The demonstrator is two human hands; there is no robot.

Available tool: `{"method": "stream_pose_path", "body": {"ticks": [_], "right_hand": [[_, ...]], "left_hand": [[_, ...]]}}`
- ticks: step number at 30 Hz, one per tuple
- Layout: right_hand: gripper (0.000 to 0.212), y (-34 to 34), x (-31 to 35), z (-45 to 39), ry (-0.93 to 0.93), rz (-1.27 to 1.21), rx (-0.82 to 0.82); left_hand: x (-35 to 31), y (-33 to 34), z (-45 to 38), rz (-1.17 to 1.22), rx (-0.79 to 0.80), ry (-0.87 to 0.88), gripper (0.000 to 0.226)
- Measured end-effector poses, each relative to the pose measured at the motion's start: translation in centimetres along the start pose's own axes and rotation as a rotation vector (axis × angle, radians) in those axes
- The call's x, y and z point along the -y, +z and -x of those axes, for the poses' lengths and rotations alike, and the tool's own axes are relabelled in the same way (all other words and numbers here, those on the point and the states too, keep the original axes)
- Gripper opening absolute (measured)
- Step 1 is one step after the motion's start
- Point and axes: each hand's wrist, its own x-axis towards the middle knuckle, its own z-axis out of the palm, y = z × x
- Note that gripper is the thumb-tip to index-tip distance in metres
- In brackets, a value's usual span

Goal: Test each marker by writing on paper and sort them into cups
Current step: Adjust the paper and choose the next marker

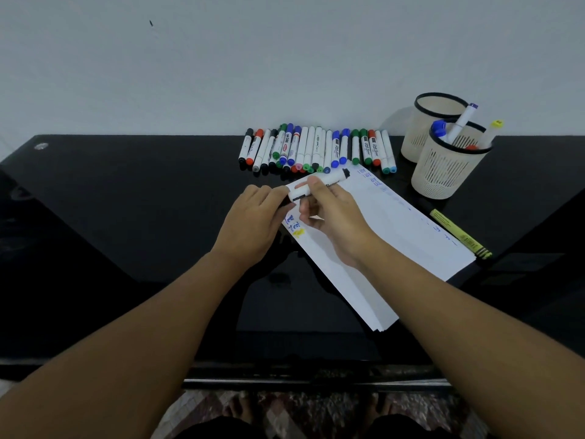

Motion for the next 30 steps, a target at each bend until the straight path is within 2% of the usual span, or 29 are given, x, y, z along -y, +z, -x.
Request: {"method": "stream_pose_path", "body": {"ticks": [3, 8, 18, 25, 30], "right_hand": [[0.032, -0.1, 0.1, -0.1, -0.010, 0.008, -0.034], [0.034, -0.6, 0.6, -0.2, -0.031, 0.069, 0.021], [0.028, 0.2, 0.3, -0.6, -0.006, -0.035, -0.039], [0.028, -1.3, 0.0, -1.0, 0.019, -0.091, 0.063], [0.029, -1.2, 0.1, -1.3, 0.010, -0.070, 0.092]], "left_hand": [[-0.5, -0.6, 0.0, 0.035, -0.007, -0.019, 0.029], [-0.9, -1.0, 0.1, 0.075, 0.024, -0.055, 0.034], [-0.7, -0.8, 0.3, 0.116, 0.051, -0.092, 0.033], [-0.7, -0.8, 0.4, 0.125, 0.114, -0.070, 0.034], [-0.7, -1.0, 0.4, 0.169, 0.112, -0.097, 0.026]]}}
